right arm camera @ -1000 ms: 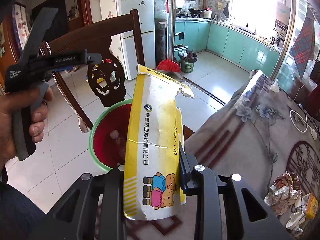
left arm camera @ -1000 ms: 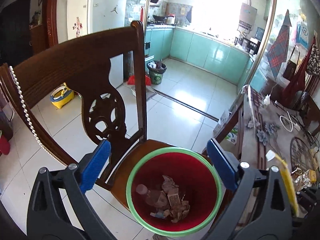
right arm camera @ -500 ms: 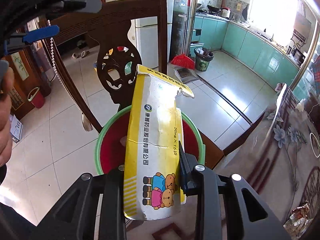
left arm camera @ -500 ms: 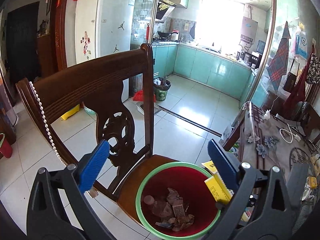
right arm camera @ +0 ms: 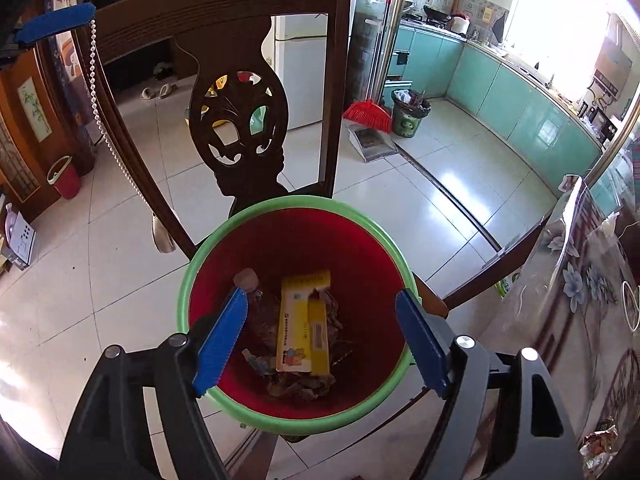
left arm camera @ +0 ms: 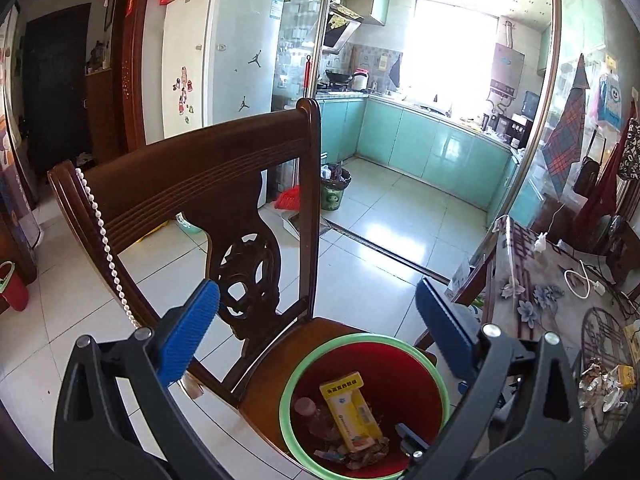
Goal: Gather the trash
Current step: 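Open the right tool to drop the yellow box into the bin, then move both tools back over the table toward the remaining trash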
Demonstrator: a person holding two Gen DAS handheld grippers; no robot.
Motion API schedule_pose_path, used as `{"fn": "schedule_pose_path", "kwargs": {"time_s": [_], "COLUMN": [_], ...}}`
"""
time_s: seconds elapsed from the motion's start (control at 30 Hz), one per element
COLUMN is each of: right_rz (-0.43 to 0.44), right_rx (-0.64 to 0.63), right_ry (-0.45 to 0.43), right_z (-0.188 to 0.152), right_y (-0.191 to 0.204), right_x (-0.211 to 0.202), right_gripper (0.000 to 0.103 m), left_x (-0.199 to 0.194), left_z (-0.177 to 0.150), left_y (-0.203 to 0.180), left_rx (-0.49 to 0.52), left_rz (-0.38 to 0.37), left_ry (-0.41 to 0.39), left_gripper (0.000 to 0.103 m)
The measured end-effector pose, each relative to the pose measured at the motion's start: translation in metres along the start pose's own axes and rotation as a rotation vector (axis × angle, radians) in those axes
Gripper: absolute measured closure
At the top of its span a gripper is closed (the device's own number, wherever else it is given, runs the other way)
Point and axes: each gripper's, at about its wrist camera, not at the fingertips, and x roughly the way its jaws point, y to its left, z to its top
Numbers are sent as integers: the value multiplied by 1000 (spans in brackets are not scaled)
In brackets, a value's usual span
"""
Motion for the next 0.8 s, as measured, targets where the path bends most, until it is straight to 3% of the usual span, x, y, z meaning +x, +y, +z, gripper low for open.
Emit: {"fn": "schedule_pose_path", "kwargs": {"time_s": [0.17, 0.4, 0.7, 0.8], "right_rz": [-18, -73, -147, -165], "right_rx": [8, 38, 119, 159], "right_ry": [-48, -101, -122, -123], "right_z": [-8, -40, -106, -131], "right_y": [-4, -23, -68, -86], "right_x": [-28, -87, -153, -172], "right_gripper": [7, 7, 7, 7], "left_x": [-5, -21, -47, -54], "left_z": [0, -3, -16, -23], "left_y": [-5, -35, -90, -109], "left_rx": [-3, 66, 168, 157], "left_rz": [-9, -82, -201, -276], "left_ry": [-9, -26, -13, 15], "left_gripper": [5, 5, 5, 5]}}
